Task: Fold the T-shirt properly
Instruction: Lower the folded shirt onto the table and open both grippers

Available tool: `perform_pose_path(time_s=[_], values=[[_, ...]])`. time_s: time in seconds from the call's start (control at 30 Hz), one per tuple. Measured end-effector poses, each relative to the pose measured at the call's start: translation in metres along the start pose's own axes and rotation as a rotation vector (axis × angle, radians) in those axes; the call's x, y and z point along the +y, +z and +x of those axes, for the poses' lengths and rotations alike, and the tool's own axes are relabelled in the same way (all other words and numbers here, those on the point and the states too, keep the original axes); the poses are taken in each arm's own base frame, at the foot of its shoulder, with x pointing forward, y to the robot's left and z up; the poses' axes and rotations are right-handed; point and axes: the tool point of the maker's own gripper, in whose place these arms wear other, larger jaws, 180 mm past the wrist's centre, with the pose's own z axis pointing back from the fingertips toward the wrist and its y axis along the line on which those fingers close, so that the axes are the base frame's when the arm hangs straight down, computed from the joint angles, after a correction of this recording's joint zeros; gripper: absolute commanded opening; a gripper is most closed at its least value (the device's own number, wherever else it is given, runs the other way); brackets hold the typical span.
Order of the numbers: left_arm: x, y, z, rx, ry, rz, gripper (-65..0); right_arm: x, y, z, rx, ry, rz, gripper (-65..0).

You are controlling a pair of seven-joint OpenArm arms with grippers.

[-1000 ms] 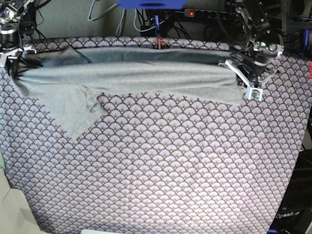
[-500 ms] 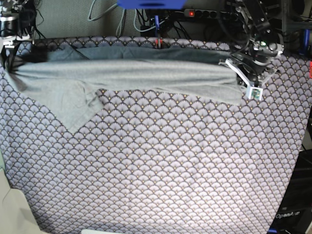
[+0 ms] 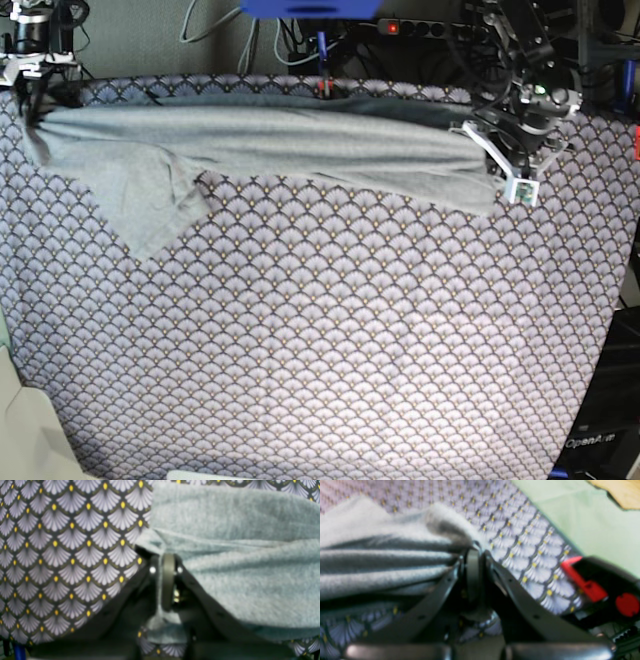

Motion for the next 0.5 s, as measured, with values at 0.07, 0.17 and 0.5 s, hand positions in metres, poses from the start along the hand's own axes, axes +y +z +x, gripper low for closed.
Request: perform_pose_path(time_s=[0.07,0.17,0.5], values=[[0.000,0.000,-0.001,0.003,-0.001,0.002,-65.0,0.003,0.000,-0.005,0.024,0.019,0.015,-65.0],[0.000,0.000,-0.001,0.006,-0.002,0.002,-65.0,0.003,0.001,-0.005,0.025,0.019,0.015,-65.0],[0.001,0.004,-0.018,0.046,-0.009,0.009,-41.2,0.005,0.002,-0.007,0.027,0.015,0.006,-47.3]])
